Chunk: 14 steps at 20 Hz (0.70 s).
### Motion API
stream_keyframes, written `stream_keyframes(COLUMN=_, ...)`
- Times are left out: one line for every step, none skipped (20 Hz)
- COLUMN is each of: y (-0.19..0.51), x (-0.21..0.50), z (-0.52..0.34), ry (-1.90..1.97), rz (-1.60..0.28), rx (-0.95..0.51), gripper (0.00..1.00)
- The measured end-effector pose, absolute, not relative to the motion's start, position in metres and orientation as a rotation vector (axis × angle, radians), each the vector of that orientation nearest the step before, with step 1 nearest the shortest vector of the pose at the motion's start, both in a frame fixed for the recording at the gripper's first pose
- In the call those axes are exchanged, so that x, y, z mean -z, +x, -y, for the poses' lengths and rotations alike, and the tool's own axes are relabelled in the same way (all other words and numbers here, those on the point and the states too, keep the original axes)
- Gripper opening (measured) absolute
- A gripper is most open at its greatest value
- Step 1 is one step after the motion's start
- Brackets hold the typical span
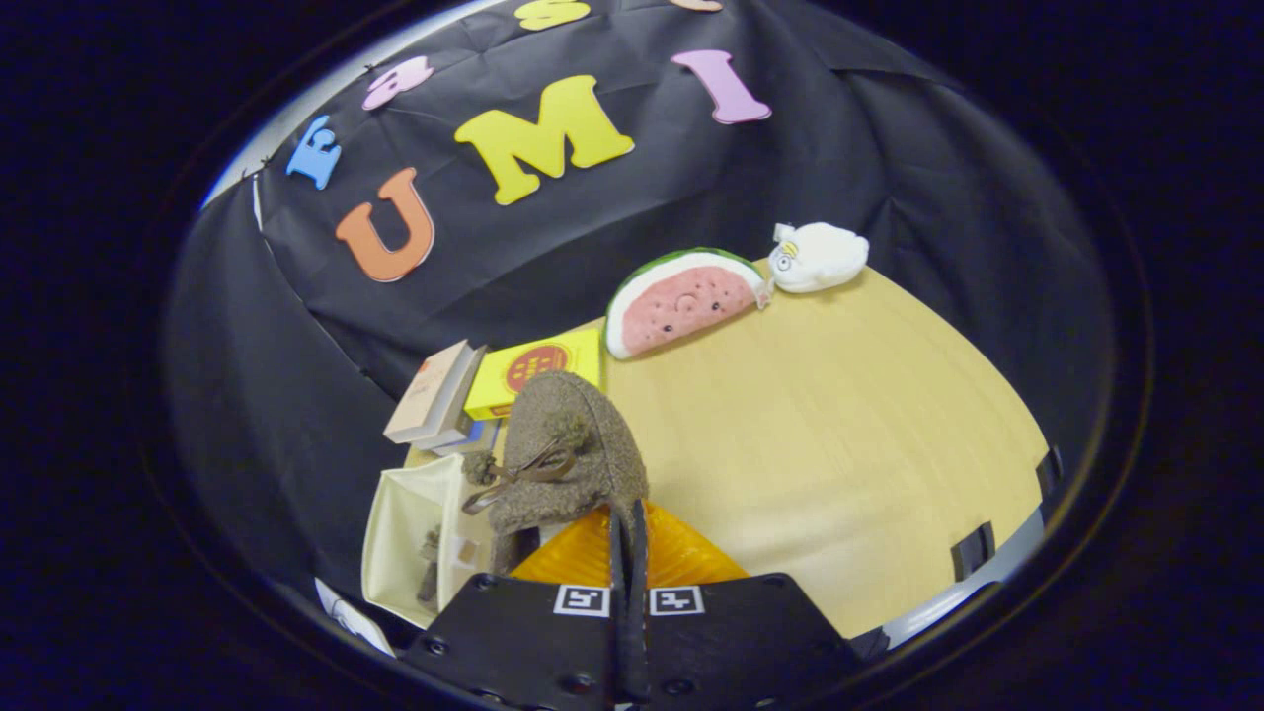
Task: Open the storage box then place both shoes into the box .Put the left shoe in first, then the right shoe, with the right side of both shoes facing outward in a uniform manner.
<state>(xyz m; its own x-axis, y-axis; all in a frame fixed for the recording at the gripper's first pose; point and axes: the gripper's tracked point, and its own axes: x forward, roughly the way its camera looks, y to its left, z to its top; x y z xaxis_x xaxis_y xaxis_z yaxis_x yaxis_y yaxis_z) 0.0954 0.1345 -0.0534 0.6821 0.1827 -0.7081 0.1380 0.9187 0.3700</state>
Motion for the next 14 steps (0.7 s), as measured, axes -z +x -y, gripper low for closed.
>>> stream_keyframes(y=0.098, x=0.044, z=-0.153, ry=0.419, rz=-0.825, rx=-0.028, gripper=0.00)
stream_keyframes(y=0.100, x=0.036, z=-0.174, ry=0.415, rz=-0.818, rx=-0.032, gripper=0.00)
stream_keyframes(y=0.101, x=0.029, z=-0.195, ry=0.412, rz=-0.809, rx=-0.039, gripper=0.00)
stream_keyframes(y=0.101, x=0.025, z=-0.217, ry=0.412, rz=-0.803, rx=-0.050, gripper=0.00)
stream_keyframes(y=0.101, x=0.024, z=-0.239, ry=0.419, rz=-0.800, rx=-0.058, gripper=0.00)
stream_keyframes(y=0.101, x=0.024, z=-0.259, ry=0.428, rz=-0.800, rx=-0.061, gripper=0.00)
stream_keyframes(y=0.100, x=0.026, z=-0.277, ry=0.431, rz=-0.804, rx=-0.060, gripper=0.00)
stream_keyframes(y=0.100, x=0.031, z=-0.292, ry=0.428, rz=-0.805, rx=-0.054, gripper=0.00)
stream_keyframes(y=0.100, x=0.037, z=-0.304, ry=0.421, rz=-0.807, rx=-0.044, gripper=0.00)
stream_keyframes(y=0.099, x=0.045, z=-0.314, ry=0.409, rz=-0.810, rx=-0.037, gripper=0.00)
stream_keyframes(y=0.098, x=0.055, z=-0.323, ry=0.401, rz=-0.818, rx=-0.026, gripper=0.00)
stream_keyframes(y=0.095, x=0.065, z=-0.331, ry=0.397, rz=-0.834, rx=-0.015, gripper=0.00)
stream_keyframes(y=0.093, x=0.075, z=-0.339, ry=0.388, rz=-0.856, rx=-0.008, gripper=0.00)
stream_keyframes(y=0.091, x=0.083, z=-0.346, ry=0.374, rz=-0.876, rx=-0.011, gripper=0.00)
